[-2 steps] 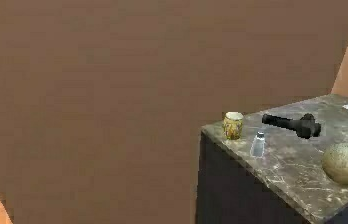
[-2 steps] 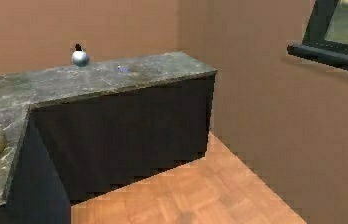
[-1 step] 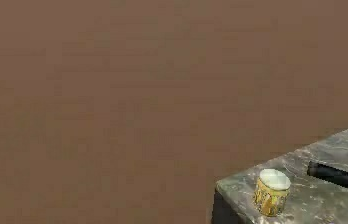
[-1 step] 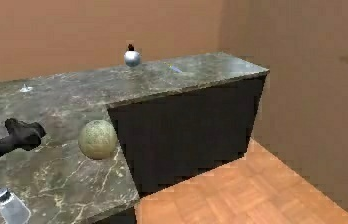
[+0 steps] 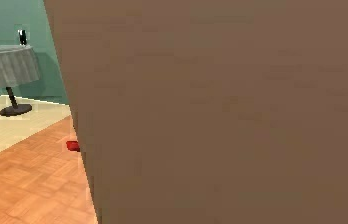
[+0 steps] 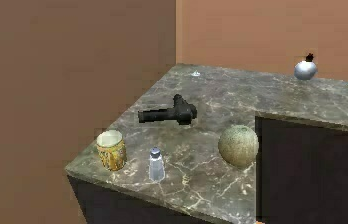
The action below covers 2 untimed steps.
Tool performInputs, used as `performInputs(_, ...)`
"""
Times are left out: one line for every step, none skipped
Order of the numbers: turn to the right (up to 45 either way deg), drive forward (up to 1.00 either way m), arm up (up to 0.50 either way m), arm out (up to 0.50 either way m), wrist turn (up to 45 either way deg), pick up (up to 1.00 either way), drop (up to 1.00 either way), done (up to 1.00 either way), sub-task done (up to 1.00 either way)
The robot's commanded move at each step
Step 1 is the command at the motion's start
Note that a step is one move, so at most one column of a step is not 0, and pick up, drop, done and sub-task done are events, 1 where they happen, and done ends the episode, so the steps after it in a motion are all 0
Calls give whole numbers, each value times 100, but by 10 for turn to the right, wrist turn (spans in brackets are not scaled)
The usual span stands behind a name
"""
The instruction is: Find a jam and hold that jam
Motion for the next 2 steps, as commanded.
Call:
performInputs(-120,0,0,0,0,0,0,0,0)
performInputs(0,0,50,0,0,0,0,0,0)
